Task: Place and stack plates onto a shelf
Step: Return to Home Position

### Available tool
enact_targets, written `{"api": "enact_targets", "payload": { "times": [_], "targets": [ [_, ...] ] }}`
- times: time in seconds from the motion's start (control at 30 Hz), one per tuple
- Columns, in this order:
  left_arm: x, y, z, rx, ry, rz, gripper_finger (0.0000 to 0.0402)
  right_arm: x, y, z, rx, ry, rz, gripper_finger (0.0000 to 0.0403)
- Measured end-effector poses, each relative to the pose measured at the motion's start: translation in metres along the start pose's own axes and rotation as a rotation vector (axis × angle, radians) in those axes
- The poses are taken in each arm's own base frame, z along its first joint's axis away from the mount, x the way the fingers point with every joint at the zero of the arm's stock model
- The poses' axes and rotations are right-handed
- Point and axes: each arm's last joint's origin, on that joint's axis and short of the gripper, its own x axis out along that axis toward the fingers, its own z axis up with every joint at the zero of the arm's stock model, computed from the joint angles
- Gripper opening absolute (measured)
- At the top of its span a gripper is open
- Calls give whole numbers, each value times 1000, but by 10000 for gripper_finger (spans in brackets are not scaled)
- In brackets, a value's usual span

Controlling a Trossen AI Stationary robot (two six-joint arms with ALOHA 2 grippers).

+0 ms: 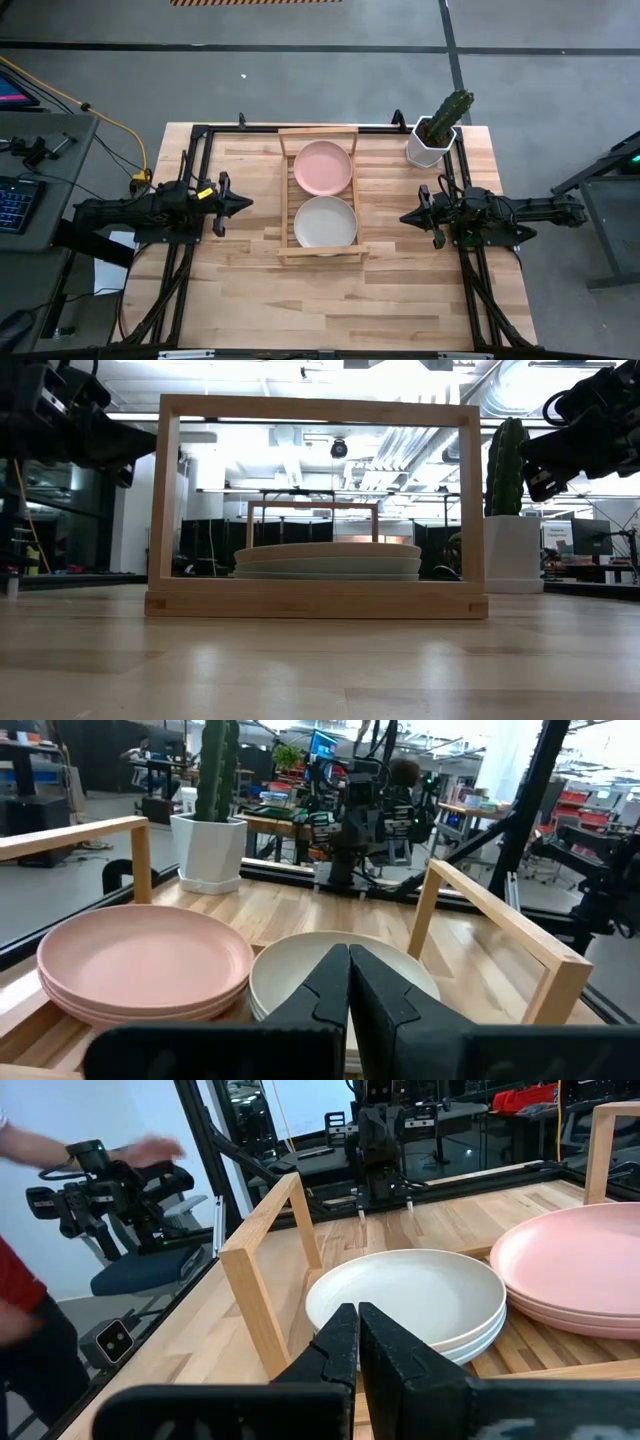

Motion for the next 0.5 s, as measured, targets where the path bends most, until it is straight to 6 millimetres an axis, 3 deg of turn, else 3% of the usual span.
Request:
{"api": "enact_targets", "payload": {
  "times": [0.5],
  "targets": [
    [1, 0, -1, 0, 11, 2, 1, 0, 0, 0, 0, 0, 0, 0]
  ]
}}
